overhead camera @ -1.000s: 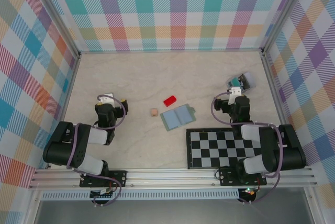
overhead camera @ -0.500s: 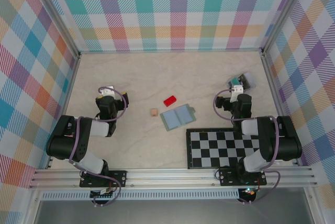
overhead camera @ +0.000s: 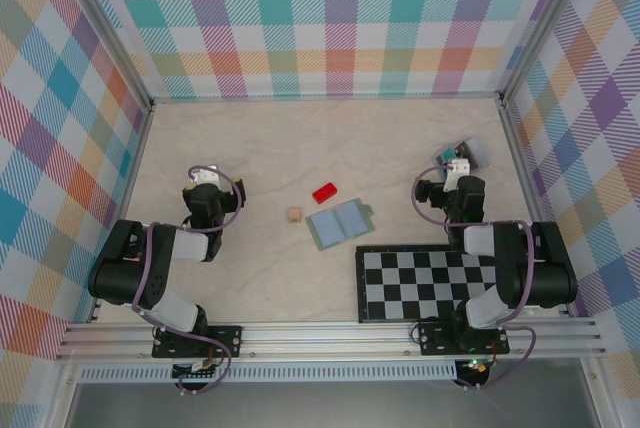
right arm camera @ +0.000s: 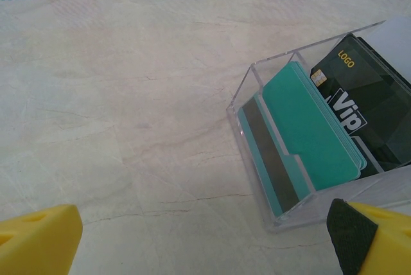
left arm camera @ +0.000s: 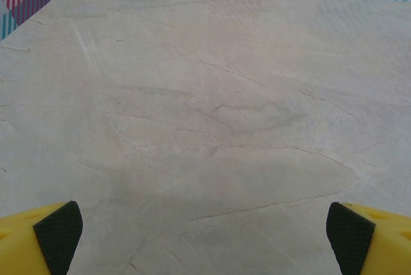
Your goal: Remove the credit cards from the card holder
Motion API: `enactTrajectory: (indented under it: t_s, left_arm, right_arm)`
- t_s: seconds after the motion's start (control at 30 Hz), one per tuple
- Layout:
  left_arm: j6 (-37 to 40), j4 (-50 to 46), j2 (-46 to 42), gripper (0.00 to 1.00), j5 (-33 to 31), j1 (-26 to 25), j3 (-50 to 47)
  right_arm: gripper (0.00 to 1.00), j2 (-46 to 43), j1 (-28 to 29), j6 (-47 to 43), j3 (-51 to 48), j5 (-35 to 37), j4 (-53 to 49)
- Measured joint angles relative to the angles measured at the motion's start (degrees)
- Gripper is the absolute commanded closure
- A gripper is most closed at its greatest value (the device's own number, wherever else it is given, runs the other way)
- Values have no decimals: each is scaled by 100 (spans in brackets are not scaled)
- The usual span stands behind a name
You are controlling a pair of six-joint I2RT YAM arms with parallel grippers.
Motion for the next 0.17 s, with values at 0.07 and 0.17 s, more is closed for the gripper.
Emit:
enactTrajectory:
  t_s: [0.07, 0.17]
  left_arm:
    - [0, -24, 0, 0, 17, 0, 0]
    - [0, -94, 0, 0, 50, 2, 0]
  right_arm:
    - [0, 0, 0, 0, 0, 0, 0]
    - [0, 0, 0, 4, 0, 0, 0]
